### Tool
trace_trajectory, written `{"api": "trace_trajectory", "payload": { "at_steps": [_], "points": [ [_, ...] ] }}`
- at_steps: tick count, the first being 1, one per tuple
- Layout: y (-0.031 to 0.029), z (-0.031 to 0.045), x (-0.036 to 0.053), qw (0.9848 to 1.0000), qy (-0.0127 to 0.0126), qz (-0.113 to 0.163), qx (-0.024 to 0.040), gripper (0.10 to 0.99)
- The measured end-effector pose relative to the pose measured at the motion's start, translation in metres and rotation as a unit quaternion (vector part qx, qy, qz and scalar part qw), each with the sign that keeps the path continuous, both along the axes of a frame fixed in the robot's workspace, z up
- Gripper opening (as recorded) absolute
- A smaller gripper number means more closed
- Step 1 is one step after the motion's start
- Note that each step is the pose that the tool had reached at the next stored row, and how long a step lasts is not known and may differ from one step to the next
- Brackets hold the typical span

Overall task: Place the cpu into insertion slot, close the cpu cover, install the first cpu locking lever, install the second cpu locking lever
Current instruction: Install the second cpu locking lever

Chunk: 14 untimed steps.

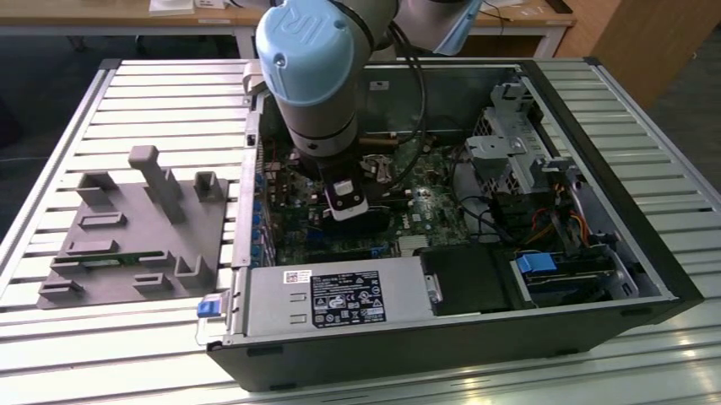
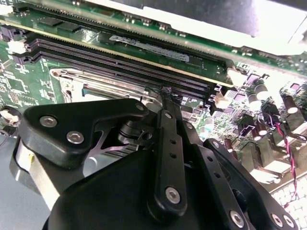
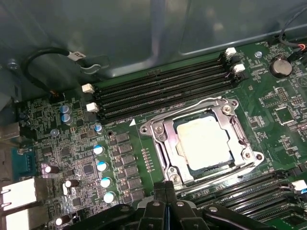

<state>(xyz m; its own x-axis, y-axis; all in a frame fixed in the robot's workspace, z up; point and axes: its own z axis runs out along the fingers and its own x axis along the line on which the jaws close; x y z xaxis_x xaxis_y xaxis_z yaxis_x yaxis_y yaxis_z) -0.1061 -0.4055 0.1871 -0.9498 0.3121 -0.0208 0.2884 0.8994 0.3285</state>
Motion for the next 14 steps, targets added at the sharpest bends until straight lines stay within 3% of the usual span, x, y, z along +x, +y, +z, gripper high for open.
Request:
{"api": "trace_trajectory", "payload": {
  "at_steps": [14],
  "points": [
    [0.0,-0.0029,-0.0002,1.0,0.0,0.0,-0.0015,0.102]
  ]
}}
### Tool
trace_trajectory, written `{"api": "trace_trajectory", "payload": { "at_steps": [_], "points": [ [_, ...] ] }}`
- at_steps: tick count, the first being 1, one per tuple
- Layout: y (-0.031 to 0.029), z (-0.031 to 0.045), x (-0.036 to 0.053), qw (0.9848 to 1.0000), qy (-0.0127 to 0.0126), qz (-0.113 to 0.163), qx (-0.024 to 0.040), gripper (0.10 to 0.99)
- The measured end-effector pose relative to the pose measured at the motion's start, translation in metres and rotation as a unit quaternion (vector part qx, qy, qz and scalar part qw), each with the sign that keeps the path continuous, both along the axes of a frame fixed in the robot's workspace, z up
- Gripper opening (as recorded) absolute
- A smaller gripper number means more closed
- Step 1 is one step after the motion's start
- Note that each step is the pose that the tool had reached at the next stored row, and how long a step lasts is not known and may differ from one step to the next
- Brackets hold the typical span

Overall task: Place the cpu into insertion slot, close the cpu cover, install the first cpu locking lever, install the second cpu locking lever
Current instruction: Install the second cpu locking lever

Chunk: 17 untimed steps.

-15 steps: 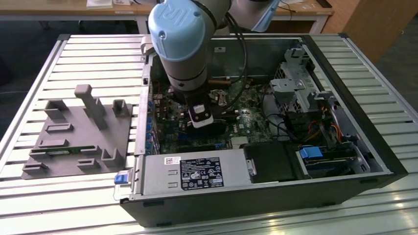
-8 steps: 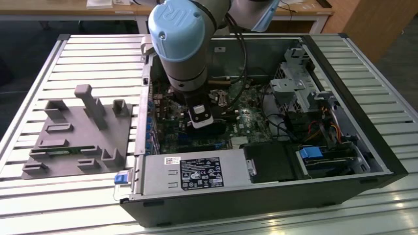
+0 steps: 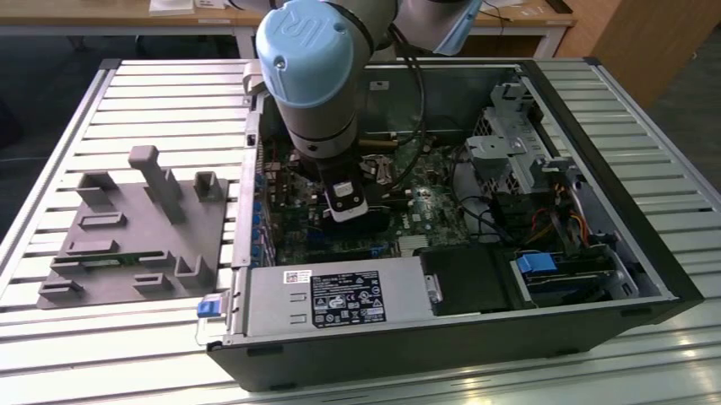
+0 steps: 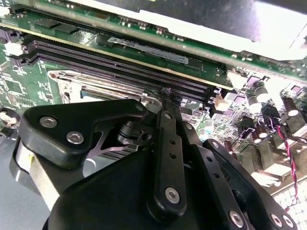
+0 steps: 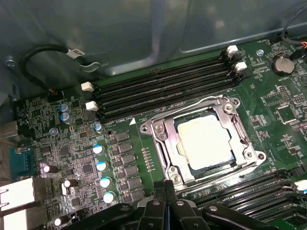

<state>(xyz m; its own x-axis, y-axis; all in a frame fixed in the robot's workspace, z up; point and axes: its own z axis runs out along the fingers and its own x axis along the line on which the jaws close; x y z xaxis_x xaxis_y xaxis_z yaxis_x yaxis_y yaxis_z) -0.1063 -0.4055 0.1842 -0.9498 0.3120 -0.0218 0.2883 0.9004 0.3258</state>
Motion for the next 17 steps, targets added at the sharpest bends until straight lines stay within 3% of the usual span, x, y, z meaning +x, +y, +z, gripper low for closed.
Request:
{"api": "trace_trajectory", "payload": {
  "at_steps": [6,17],
  "points": [
    [0.0001,0.0012,0.0001,1.0,-0.0002,0.0,-0.0036,0.102],
    [0.0001,0.0117,0.0,1.0,-0.0001,0.0,-0.0056,0.102]
  ]
}}
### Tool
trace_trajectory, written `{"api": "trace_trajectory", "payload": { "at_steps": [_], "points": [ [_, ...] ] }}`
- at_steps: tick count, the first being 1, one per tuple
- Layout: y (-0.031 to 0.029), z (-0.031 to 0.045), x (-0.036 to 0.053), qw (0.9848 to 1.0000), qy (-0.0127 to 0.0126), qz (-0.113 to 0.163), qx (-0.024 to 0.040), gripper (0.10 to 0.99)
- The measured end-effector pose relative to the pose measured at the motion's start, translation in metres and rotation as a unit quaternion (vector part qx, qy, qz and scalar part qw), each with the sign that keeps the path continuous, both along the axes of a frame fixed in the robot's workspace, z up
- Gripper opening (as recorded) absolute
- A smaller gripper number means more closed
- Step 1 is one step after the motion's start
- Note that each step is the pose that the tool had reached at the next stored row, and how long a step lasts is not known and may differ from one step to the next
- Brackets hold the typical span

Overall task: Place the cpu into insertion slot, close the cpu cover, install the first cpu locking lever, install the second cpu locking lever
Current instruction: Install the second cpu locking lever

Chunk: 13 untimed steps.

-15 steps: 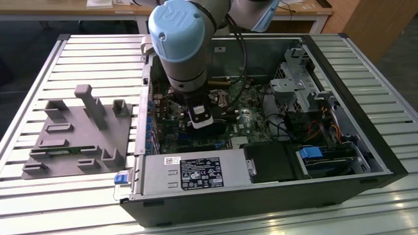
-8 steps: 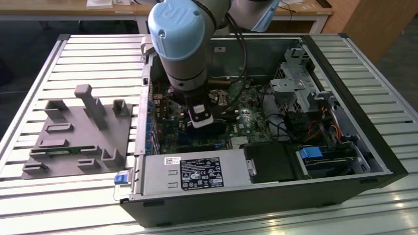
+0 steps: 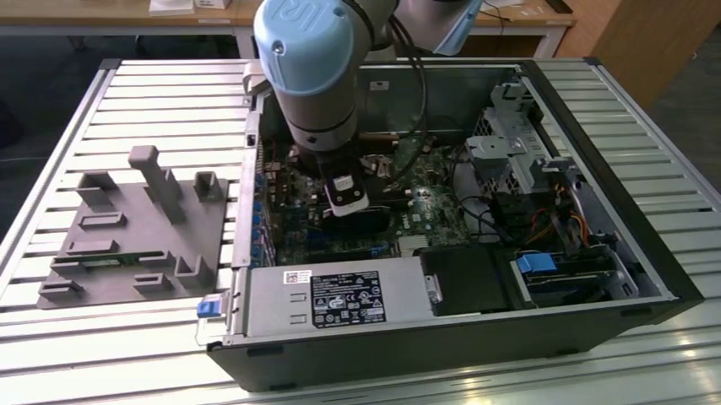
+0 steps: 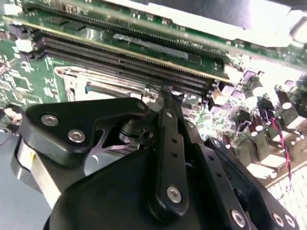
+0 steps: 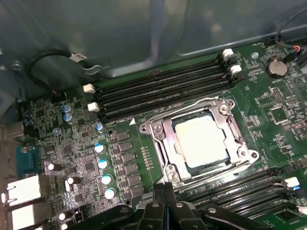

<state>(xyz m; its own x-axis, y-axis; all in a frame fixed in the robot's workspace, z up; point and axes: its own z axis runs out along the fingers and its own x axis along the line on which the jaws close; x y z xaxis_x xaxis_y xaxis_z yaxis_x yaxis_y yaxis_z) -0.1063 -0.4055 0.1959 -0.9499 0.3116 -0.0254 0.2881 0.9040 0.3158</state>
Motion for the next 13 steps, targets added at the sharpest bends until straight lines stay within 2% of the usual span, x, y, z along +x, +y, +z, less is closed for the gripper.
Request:
{"api": "trace_trajectory", "payload": {
  "at_steps": [7,13],
  "points": [
    [0.0007,0.002,0.0024,1.0,0.0,0.0,0.0013,0.102],
    [0.0059,0.0015,0.0038,1.0,0.0,0.0,0.0012,0.102]
  ]
}}
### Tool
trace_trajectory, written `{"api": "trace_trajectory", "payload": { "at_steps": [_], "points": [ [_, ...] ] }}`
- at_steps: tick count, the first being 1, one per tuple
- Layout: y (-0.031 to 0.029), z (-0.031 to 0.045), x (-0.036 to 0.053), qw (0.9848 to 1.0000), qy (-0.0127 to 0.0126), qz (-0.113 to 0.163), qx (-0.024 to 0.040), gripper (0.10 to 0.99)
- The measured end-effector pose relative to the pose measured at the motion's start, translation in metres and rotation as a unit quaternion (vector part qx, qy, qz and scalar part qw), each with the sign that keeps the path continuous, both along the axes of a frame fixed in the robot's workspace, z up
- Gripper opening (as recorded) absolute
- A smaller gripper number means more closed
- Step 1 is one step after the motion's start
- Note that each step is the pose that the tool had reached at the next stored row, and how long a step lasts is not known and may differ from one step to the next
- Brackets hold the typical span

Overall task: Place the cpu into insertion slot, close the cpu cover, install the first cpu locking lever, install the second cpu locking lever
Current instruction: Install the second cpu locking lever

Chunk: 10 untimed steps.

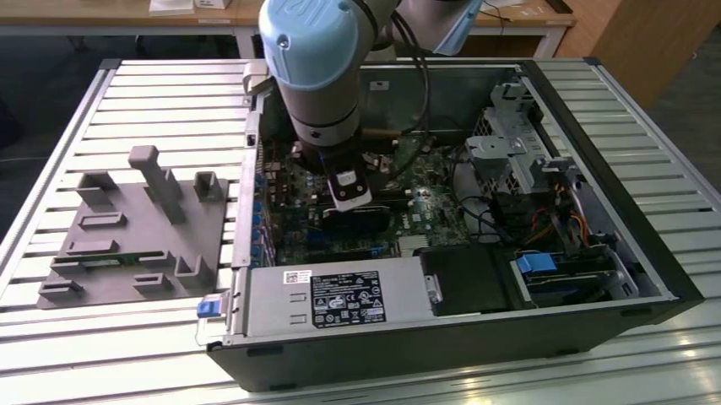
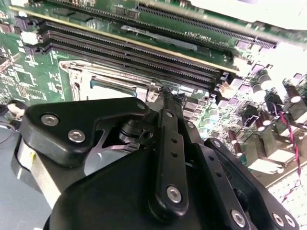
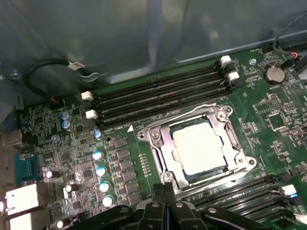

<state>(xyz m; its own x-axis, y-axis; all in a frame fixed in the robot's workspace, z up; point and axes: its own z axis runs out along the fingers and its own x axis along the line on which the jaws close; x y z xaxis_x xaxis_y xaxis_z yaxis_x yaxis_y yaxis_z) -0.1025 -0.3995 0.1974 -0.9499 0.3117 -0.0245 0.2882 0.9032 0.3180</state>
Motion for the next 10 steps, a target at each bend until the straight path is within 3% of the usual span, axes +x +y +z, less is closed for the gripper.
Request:
{"api": "trace_trajectory", "payload": {
  "at_steps": [10],
  "points": [
    [0.0036,-0.0058,0.0001,1.0,0.0009,0.006,-0.0002,0.102]
  ]
}}
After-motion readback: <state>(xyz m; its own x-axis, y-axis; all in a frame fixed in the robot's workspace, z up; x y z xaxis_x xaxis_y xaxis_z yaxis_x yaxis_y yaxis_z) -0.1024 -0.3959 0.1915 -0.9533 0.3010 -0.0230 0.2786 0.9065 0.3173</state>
